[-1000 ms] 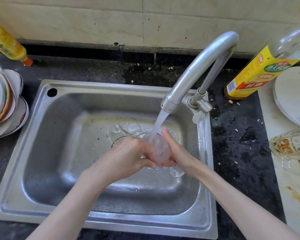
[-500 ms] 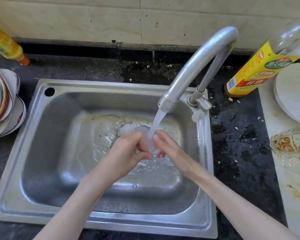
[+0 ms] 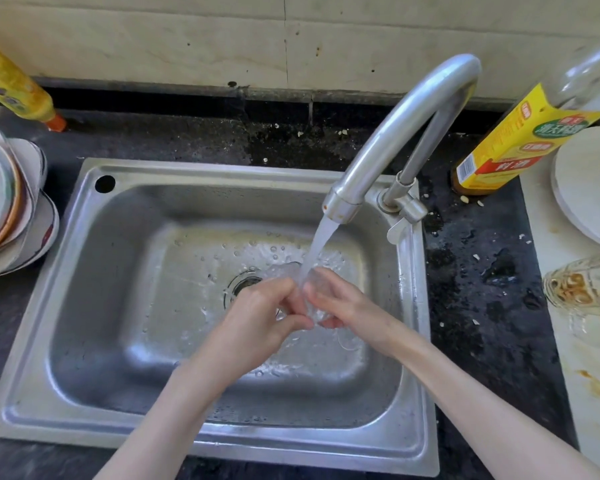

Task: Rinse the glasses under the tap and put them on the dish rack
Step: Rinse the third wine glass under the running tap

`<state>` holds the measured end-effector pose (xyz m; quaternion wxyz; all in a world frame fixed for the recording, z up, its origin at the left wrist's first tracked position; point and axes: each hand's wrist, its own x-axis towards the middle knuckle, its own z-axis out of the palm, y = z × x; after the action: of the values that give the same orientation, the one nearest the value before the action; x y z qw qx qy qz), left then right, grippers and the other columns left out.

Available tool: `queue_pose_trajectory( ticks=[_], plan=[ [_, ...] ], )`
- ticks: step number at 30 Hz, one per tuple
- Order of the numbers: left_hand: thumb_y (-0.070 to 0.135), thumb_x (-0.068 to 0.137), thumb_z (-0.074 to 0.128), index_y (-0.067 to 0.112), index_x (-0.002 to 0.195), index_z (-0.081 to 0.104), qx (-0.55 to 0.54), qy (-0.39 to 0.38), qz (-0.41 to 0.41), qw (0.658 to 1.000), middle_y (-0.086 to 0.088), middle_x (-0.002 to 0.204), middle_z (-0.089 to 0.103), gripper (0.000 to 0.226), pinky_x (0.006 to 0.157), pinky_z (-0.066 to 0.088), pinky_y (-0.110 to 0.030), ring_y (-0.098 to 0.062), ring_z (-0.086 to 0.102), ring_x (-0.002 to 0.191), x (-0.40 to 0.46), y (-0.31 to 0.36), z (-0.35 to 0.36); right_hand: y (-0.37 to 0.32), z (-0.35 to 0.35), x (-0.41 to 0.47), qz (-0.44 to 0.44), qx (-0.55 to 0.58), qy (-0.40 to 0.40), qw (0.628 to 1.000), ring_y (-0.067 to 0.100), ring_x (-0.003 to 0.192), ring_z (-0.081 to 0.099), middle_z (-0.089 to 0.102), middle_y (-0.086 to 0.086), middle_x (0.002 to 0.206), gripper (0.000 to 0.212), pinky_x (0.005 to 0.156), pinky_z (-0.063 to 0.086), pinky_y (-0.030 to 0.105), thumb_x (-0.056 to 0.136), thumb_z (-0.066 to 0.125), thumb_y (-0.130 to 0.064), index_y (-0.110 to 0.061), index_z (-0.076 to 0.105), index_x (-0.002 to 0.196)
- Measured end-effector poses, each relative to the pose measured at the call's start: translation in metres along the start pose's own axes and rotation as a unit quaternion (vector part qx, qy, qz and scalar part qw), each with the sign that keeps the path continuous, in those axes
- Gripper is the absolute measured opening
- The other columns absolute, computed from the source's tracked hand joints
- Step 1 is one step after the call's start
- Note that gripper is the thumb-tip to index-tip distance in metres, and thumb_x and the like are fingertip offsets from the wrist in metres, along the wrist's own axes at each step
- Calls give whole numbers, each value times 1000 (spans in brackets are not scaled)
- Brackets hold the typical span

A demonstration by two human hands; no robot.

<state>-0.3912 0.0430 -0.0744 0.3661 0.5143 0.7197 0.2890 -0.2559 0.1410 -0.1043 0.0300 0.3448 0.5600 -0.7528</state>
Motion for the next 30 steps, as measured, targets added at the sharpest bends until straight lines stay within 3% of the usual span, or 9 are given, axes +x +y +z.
queue_pose_trajectory(
  ticks=[2, 4, 7, 11, 14, 16, 21, 24, 30],
  plan=[
    [13, 77, 74, 27, 75, 66, 5, -82, 26, 996, 11, 81, 67, 16, 75, 40, -10, 5, 58, 80, 0, 0, -7, 4, -1, 3, 8, 10, 9, 1000, -4, 62, 58, 66, -14, 77, 52, 59, 43, 13, 89, 37, -60, -17, 56, 110],
    [15, 80, 70, 28, 85, 72, 27, -149, 43, 988, 13, 88, 70, 14, 81, 43, -13, 5, 60, 84, 0, -4, -12, 2, 0, 3, 40, -22, -8, 999, 10, 65, 62, 69, 7, 77, 69, 64, 45, 25, 83, 21, -76, -26, 67, 98],
    [8, 74, 75, 21, 72, 72, 12, -93, 16, 995, 18, 66, 66, 14, 69, 40, -11, 10, 57, 71, -1, 0, -10, 3, 2, 2, 54, 8, -48, 997, 10, 43, 37, 52, 0, 54, 71, 45, 29, 19, 90, 9, -67, -25, 66, 81],
    [16, 71, 78, 29, 63, 52, -11, 18, 1, 1000, 14, 65, 58, 30, 64, 36, -6, 6, 53, 69, -1, -1, -3, 2, 6, 0, -7, -3, 21, 1000, -4, 55, 48, 51, -10, 78, 45, 55, 36, 13, 81, 37, -58, -24, 54, 104],
    [24, 77, 70, 31, 80, 62, 23, -110, 56, 992, 15, 81, 65, 10, 77, 41, -12, 4, 54, 83, -2, -4, -5, -1, 7, 0, 30, 36, -7, 999, 1, 34, 32, 45, -9, 49, 46, 39, 23, 13, 91, 20, -58, -30, 56, 92],
    [17, 80, 68, 33, 90, 68, 53, -183, 72, 979, 15, 86, 63, 19, 80, 43, -17, 2, 54, 86, -3, -8, -4, -3, 6, 0, 78, 30, -28, 996, 2, 30, 31, 42, -12, 36, 55, 36, 23, 14, 93, 7, -60, -26, 49, 102],
    [17, 72, 78, 27, 60, 54, 23, -44, 11, 999, 13, 69, 54, 28, 66, 37, -10, 3, 53, 72, -2, -11, 4, 6, 8, 2, 22, 24, -42, 999, 10, 52, 35, 46, 1, 65, 57, 52, 25, 25, 86, 30, -69, -18, 53, 89],
    [16, 70, 79, 33, 64, 47, -15, 23, -5, 1000, 12, 68, 56, 37, 65, 41, -15, 2, 54, 71, -3, -14, 8, 6, 10, 0, -2, -9, 16, 1000, -4, 60, 48, 53, -9, 84, 43, 56, 37, 14, 85, 51, -57, -21, 52, 109],
    [19, 77, 71, 29, 84, 64, 30, -124, 55, 990, 24, 74, 59, 14, 78, 44, -20, 6, 55, 78, -3, -22, -4, 4, 8, 3, 85, -5, -30, 996, 8, 34, 22, 48, 4, 46, 79, 37, 18, 17, 88, 9, -68, -10, 62, 97]
  ],
)
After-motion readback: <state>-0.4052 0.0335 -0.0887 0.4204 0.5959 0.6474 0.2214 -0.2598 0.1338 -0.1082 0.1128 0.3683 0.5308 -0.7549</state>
